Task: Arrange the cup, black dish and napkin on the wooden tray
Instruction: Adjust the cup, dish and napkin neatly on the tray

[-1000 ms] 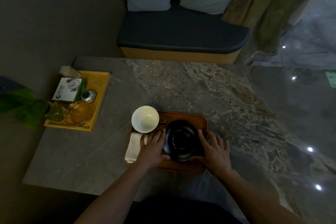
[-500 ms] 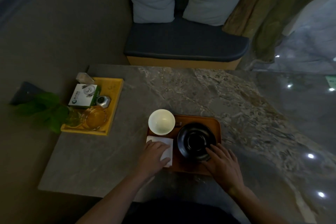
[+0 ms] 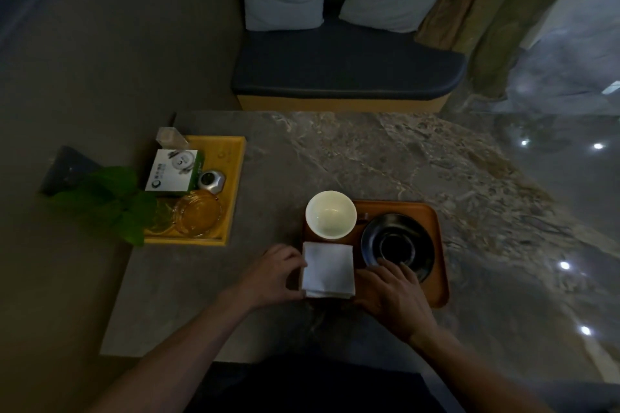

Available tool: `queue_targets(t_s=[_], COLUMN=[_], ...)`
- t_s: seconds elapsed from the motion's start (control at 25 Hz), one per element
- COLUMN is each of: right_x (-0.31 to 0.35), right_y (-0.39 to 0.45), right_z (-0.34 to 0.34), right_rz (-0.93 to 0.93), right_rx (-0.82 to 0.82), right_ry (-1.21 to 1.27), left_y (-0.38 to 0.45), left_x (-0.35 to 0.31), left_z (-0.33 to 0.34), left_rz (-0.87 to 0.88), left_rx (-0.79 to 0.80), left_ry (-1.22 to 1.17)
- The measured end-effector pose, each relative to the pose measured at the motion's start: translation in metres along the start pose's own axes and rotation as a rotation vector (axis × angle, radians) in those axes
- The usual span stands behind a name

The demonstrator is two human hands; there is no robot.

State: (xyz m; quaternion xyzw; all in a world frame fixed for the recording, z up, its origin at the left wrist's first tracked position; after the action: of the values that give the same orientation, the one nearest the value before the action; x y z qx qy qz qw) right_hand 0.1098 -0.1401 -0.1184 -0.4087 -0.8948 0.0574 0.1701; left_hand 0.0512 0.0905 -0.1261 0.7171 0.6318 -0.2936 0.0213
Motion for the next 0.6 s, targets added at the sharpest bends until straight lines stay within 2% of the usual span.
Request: queue_targets(t_s=[0.16,0.36,0.6], right_x=[0.013,0.019,0.017], right_y=[0.021,0.038,0.045], right_z=[0.018,0.028,0.028], right_rz=[0.008,0.053,0.078], right_rx=[0.166,0.205,0.21], right_ry=[-0.039,-0.081,-0.107], left_y=[0.008,0.012,0.017], left_x=[0.012,0.019,0.016], left_z=[0.001,0.013,0.019], left_rz=[0.059,0.055,0.092], left_rx=[0.064,0.115,0.099], left_ry=[0.165,0.206,0.237])
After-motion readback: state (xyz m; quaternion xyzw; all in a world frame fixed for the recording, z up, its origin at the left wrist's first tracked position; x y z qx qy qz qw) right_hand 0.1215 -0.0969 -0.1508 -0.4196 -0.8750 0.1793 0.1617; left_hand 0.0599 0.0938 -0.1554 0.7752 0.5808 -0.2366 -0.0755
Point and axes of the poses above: each hand's wrist, its own y-axis towards the middle knuckle, its own z-axis out of the palm, x = y × z, the point moved 6 cm from there along y, towards the middle knuckle, and after that the axes turned 4 degrees about z, right-handed, at the moved point
